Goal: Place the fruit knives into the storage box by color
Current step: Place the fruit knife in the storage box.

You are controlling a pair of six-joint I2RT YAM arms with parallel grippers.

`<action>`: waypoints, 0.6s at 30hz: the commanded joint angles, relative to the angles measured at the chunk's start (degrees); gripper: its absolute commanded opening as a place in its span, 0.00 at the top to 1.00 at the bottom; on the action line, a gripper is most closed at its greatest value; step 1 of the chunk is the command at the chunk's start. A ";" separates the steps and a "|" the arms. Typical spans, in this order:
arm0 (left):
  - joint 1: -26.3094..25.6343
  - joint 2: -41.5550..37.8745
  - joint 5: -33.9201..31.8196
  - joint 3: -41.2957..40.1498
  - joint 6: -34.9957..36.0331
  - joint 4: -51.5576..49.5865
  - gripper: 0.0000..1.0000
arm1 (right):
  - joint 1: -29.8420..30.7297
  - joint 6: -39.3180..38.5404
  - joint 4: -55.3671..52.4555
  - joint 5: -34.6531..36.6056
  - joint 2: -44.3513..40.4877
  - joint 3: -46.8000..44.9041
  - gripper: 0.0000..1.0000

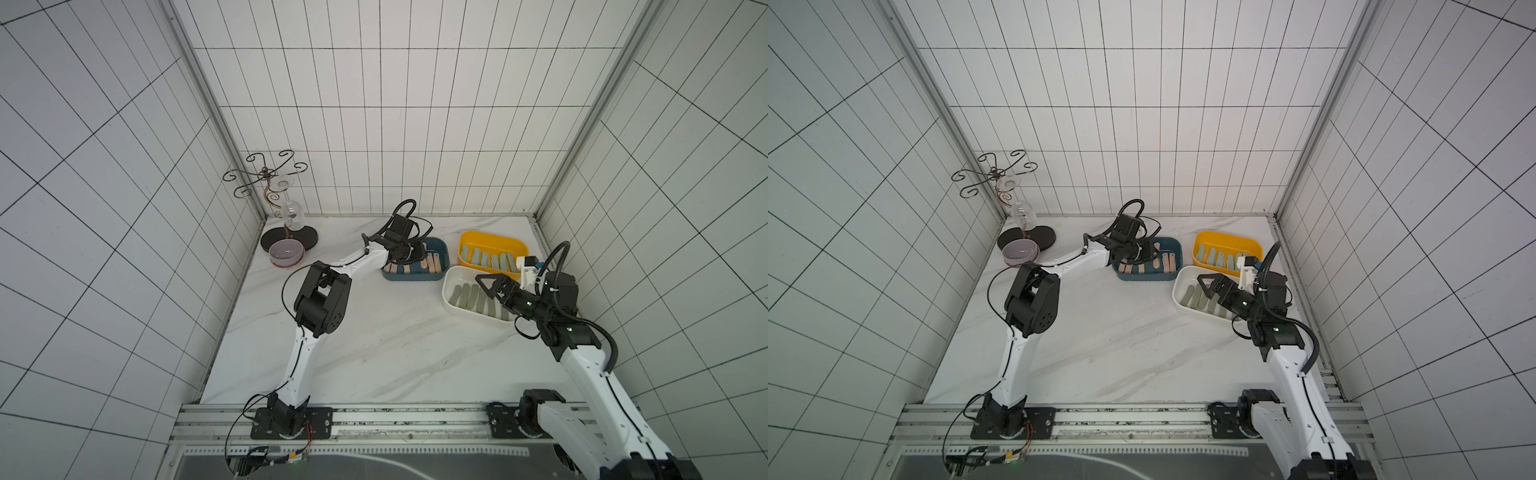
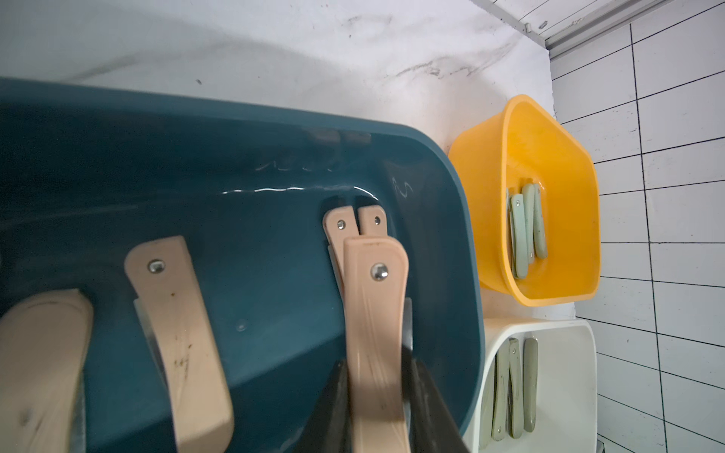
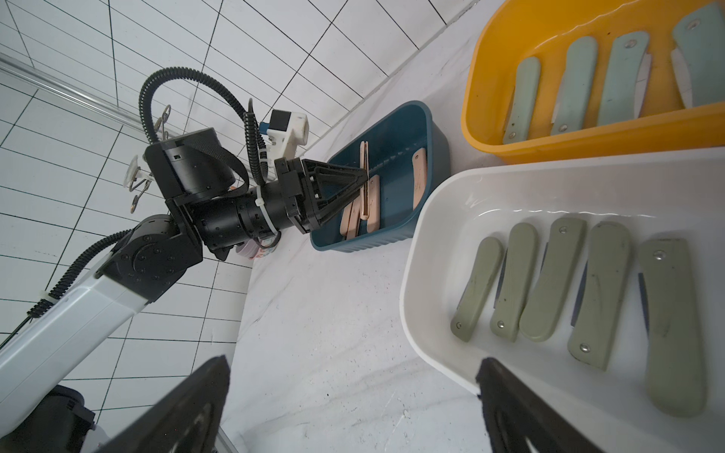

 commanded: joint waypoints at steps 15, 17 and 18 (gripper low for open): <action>1.01 5.97 -0.78 3.29 -1.64 2.88 0.76 | -0.53 -1.95 -2.81 1.03 -1.19 -1.08 0.00; 1.28 6.34 -0.91 3.51 -1.66 2.49 0.74 | -0.62 -1.96 -2.96 0.94 -1.32 -0.92 0.00; 1.37 6.58 -1.09 3.83 -1.53 2.10 0.74 | -0.62 -1.95 -3.01 0.90 -1.40 -0.82 0.00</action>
